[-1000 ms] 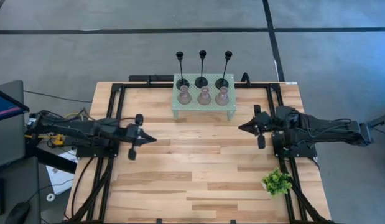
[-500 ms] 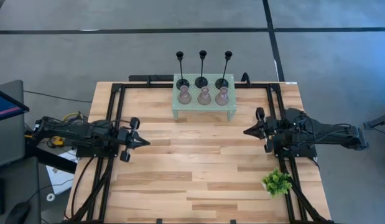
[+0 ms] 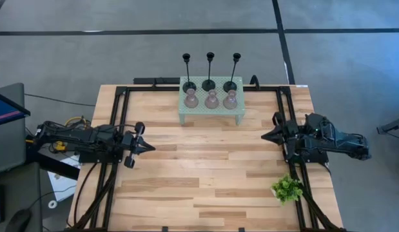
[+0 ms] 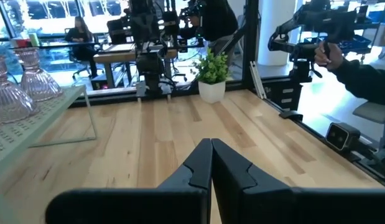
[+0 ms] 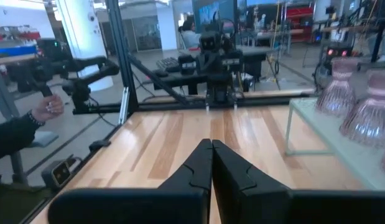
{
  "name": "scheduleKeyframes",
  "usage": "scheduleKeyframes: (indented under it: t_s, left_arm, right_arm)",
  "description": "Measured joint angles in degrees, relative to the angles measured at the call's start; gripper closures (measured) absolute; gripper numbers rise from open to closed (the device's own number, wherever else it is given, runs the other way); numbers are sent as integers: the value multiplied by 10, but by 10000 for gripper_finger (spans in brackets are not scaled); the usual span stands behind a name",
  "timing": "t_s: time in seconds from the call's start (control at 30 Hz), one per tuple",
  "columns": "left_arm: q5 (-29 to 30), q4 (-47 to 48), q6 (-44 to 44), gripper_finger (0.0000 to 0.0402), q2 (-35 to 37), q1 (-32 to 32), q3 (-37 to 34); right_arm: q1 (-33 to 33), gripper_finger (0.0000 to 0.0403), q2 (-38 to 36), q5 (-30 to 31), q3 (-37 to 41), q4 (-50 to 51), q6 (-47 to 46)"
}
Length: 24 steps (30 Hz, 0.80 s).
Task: Pick & Place candle stick holders
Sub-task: Return to Home Position
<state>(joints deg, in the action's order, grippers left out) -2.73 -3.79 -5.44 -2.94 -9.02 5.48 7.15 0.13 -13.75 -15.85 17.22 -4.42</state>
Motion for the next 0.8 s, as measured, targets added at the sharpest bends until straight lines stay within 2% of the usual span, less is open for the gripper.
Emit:
scheduleKeyframes:
  t_s: [0.37, 0.53, 0.8]
  left_arm:
    - [-3, -5, 28, 395, 0, 0, -20]
    - [-3, -31, 28, 395, -1, 0, -51]
    - [-3, -34, 25, 395, -2, 0, -52]
  right_arm:
    - [0, 403, 1, -8, 33, -37, -1]
    - [0, 403, 1, -12, 69, -84, 0]
    - [0, 403, 0, -14, 133, -143, 5]
